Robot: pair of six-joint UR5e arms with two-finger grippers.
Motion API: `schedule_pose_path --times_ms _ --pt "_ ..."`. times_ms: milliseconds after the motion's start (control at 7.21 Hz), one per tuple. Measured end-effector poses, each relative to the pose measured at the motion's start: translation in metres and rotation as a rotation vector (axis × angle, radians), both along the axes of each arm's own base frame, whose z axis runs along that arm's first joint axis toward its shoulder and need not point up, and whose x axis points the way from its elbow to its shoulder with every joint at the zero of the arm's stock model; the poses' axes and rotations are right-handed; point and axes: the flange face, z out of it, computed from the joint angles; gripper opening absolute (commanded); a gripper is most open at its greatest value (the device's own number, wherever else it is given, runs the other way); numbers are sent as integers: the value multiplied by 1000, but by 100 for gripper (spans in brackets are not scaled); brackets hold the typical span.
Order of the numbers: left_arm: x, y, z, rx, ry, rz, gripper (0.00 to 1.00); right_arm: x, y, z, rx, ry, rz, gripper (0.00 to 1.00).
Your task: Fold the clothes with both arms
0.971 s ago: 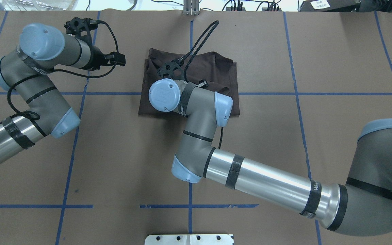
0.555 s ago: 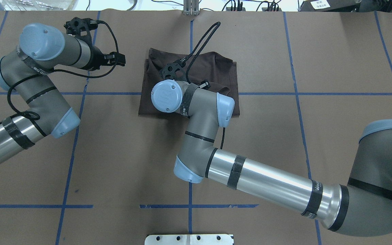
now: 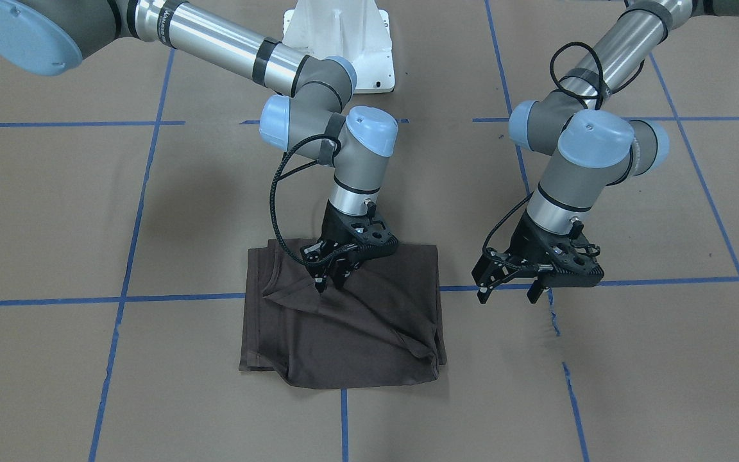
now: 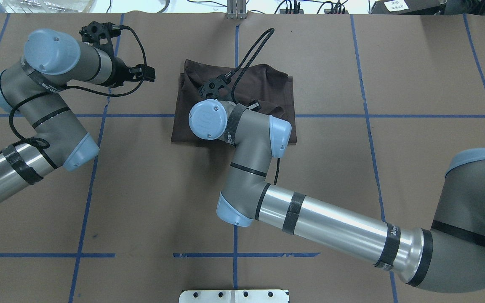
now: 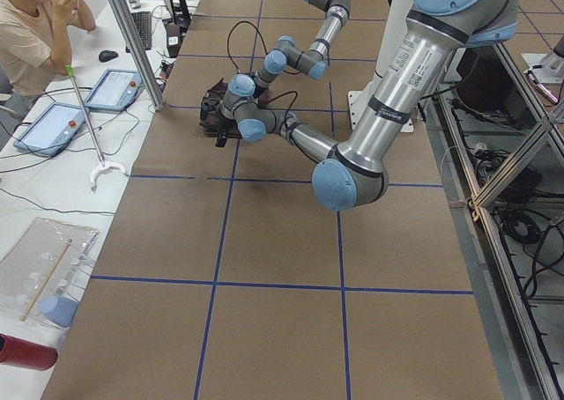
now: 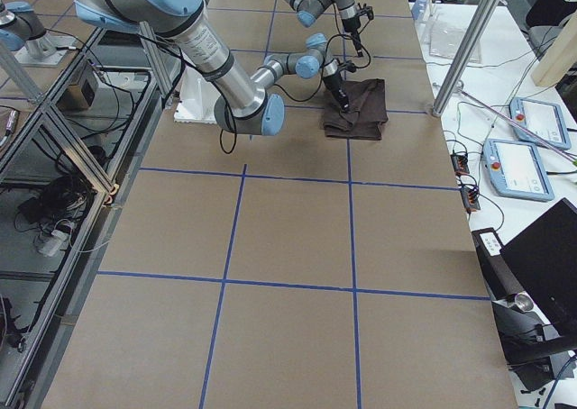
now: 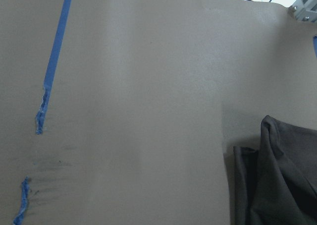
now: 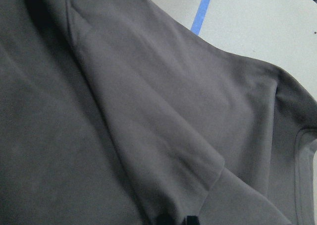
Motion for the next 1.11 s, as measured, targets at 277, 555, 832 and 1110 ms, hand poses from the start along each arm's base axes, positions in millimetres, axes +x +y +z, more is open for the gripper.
schedule_pose_path --times_ms 277,555,832,1110 --pt "0 0 0 0 0 0 100 0 0 0 -3 -8 9 0" --pt "0 0 0 0 0 0 100 14 -17 -9 -2 -26 42 0" --pt "0 0 0 -1 0 0 100 36 -54 -6 0 -31 90 0" --pt "1 0 0 -1 0 1 100 39 -85 14 15 -45 116 0"
